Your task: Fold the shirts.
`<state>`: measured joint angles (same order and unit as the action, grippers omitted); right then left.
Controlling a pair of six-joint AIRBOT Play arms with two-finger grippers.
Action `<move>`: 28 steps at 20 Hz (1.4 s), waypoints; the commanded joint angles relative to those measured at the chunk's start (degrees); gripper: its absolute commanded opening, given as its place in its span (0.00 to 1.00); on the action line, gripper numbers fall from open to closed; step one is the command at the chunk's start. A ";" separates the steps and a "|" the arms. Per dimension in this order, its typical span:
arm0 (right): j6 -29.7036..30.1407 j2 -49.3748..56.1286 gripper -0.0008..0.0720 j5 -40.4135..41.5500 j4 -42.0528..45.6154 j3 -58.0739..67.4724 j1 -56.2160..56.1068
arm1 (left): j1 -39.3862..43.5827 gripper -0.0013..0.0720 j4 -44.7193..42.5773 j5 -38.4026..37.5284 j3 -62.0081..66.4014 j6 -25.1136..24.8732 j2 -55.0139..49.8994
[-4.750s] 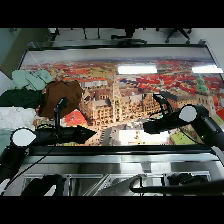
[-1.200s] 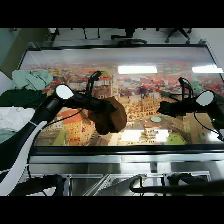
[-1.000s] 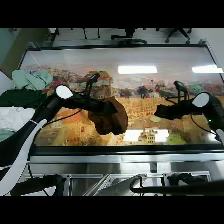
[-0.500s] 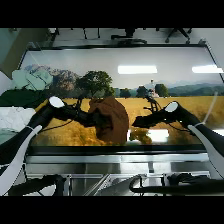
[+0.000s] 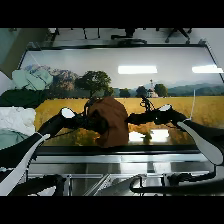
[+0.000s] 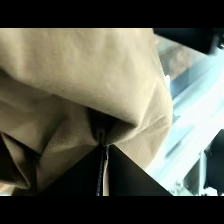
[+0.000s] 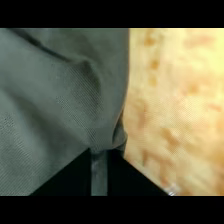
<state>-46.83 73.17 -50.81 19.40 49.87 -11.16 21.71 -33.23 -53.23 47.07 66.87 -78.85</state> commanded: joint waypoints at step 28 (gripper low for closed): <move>6.32 -45.09 0.03 0.04 20.17 33.24 4.39 | -8.90 0.03 -7.41 -12.26 39.67 4.96 34.38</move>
<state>-40.64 30.57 -54.57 31.16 80.34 -6.81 12.88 -34.68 -64.77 82.08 68.42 -45.89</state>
